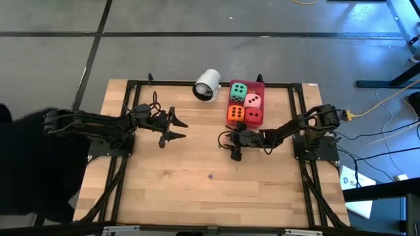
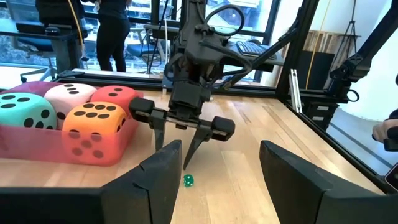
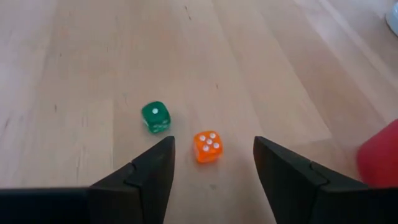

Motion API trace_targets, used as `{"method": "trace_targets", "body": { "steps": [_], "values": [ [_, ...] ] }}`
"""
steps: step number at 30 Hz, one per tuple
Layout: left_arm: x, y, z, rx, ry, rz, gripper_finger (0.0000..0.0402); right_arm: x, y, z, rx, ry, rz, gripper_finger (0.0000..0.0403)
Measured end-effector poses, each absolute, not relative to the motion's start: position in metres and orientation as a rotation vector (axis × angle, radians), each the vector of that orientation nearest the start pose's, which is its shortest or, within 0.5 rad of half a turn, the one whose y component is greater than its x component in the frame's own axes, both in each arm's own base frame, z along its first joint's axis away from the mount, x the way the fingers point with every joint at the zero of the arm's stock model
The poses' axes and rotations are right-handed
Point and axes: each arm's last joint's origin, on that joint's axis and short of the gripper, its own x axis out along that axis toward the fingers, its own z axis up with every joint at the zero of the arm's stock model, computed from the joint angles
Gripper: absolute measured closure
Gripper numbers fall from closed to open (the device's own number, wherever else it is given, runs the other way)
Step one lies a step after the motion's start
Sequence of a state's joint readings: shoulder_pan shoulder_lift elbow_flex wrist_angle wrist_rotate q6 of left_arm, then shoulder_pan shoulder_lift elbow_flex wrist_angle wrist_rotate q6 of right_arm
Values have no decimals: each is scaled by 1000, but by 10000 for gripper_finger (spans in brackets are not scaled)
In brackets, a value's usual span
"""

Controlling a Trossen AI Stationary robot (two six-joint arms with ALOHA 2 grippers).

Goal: Pick & Place Dice
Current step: Put the small orange dice into the red bin

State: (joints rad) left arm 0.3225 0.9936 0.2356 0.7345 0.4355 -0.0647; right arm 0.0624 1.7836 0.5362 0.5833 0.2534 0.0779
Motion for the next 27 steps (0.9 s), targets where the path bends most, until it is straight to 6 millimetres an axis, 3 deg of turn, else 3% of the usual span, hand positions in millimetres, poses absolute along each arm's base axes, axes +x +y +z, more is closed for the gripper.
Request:
{"method": "trace_targets", "body": {
  "steps": [20,27],
  "values": [
    [183,48,198,-73,25,-112,192,286,3,86,-4,668,-161,186],
    [183,48,198,-74,24,-112,192,296,3,78,12,676,-139,186]
  ]
}}
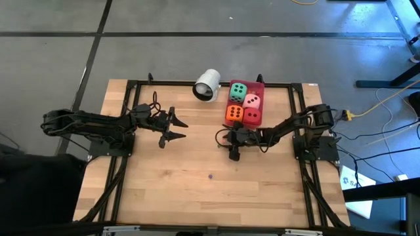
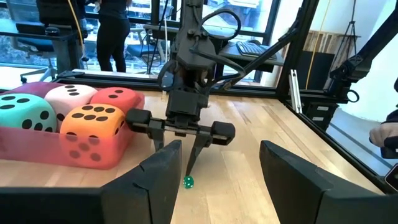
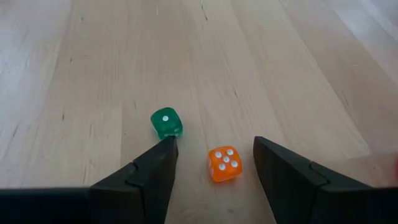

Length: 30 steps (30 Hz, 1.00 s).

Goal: Pick & Place Dice
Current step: Put the small orange dice into the red bin

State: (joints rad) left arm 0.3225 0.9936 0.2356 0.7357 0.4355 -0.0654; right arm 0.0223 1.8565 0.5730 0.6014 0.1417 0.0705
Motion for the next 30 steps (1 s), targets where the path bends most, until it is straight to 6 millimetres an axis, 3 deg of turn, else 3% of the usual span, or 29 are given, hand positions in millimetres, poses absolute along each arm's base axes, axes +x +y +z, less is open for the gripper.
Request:
{"method": "trace_targets", "body": {
  "steps": [20,30],
  "values": [
    [183,48,197,-76,27,-112,192,295,3,75,51,713,-155,188],
    [183,48,197,-75,28,-112,192,295,3,75,59,714,-152,238]
  ]
}}
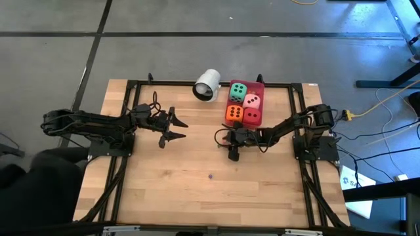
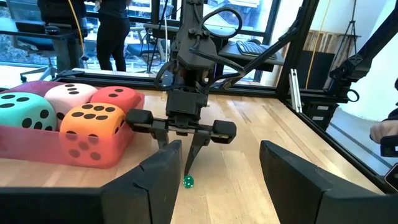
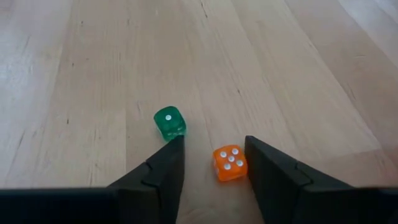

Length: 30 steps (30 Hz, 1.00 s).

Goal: Pick & Place Dice
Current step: Put the small orange dice into the red bin

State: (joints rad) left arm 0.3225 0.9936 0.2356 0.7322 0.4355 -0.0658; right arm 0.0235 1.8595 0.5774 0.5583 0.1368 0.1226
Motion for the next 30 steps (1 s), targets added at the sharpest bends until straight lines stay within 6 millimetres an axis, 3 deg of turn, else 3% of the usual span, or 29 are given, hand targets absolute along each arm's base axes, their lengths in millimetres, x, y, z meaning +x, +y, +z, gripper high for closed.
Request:
{"method": "trace_targets", "body": {
  "steps": [16,24,30],
  "values": [
    [183,48,197,-75,28,-112,192,297,5,76,61,714,-132,349],
    [183,48,197,-76,28,-112,192,299,10,89,55,716,-105,349],
    [183,48,197,-78,30,-112,192,293,10,111,57,706,-98,349]
  ]
}}
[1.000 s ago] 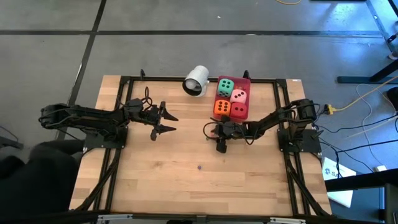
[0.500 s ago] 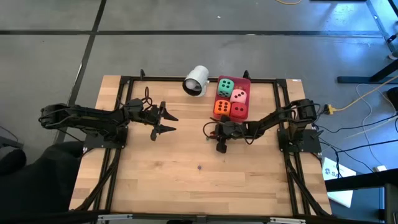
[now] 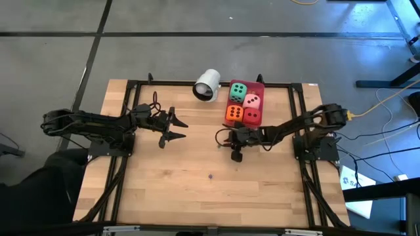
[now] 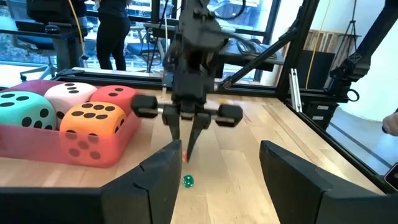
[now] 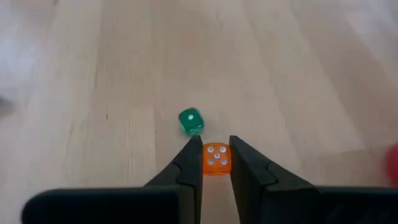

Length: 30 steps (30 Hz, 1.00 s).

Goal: Pick & Place Dice
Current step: Put the small orange dice into the red bin

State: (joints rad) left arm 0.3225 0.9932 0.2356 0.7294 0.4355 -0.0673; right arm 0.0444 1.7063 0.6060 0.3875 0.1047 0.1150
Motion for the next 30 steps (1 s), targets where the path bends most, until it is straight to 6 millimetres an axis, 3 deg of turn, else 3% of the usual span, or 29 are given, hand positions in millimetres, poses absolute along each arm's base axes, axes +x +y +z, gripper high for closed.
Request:
{"method": "trace_targets", "body": {
  "steps": [7,12,17,23,30],
  "values": [
    [183,48,197,-78,30,-112,192,287,9,163,8,530,-88,349],
    [183,48,197,-78,30,-112,192,277,6,211,-78,447,-151,349],
    [183,48,197,-77,30,-112,192,262,5,246,-150,384,-233,349],
    [183,48,197,-75,31,-112,192,238,6,266,-172,332,-327,349],
    [183,48,196,-81,46,-111,192,210,8,264,-164,293,-406,349]
  ]
}}
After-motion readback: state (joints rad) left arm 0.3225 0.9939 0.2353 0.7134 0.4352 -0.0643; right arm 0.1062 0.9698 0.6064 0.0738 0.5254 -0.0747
